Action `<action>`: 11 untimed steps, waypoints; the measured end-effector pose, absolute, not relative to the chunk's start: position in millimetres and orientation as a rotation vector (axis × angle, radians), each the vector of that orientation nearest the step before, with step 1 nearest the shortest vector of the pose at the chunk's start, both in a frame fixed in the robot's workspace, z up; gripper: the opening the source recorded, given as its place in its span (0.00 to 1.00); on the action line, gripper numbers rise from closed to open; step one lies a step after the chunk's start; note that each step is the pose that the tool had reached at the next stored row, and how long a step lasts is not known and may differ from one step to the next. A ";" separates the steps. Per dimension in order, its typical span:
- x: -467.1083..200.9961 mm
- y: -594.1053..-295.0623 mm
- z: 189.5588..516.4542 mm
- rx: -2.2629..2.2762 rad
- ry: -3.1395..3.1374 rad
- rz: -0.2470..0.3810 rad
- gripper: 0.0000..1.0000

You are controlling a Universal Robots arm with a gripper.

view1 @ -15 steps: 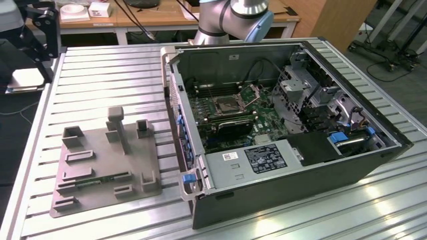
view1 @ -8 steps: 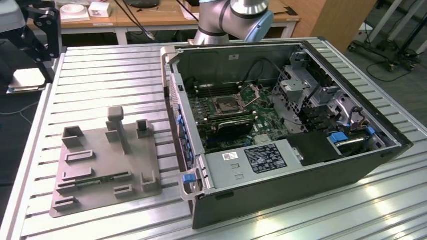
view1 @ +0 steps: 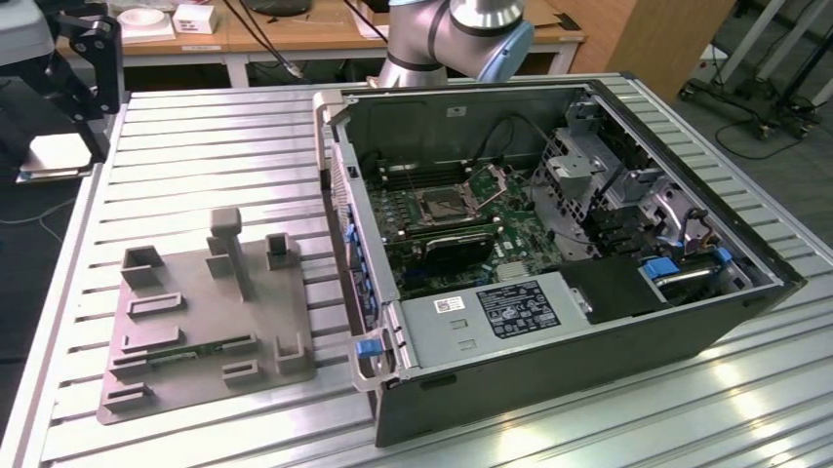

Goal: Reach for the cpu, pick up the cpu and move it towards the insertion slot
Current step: 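Pick up the cpu and move it towards the insertion slot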

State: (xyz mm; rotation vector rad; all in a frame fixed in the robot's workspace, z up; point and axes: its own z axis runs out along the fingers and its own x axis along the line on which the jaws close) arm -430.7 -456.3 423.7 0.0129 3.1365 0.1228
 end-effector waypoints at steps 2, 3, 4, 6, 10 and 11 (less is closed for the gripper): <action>-430.3 -456.3 423.6 0.013 3.137 0.123 0.54; -430.1 -456.3 423.6 0.013 3.137 0.123 0.54; -429.9 -456.3 423.6 0.013 3.137 0.123 0.54; -429.4 -456.3 423.5 0.013 3.137 0.123 0.54; -428.5 -456.3 423.4 0.013 3.137 0.123 0.54; -428.2 -456.3 423.4 0.013 3.137 0.123 0.54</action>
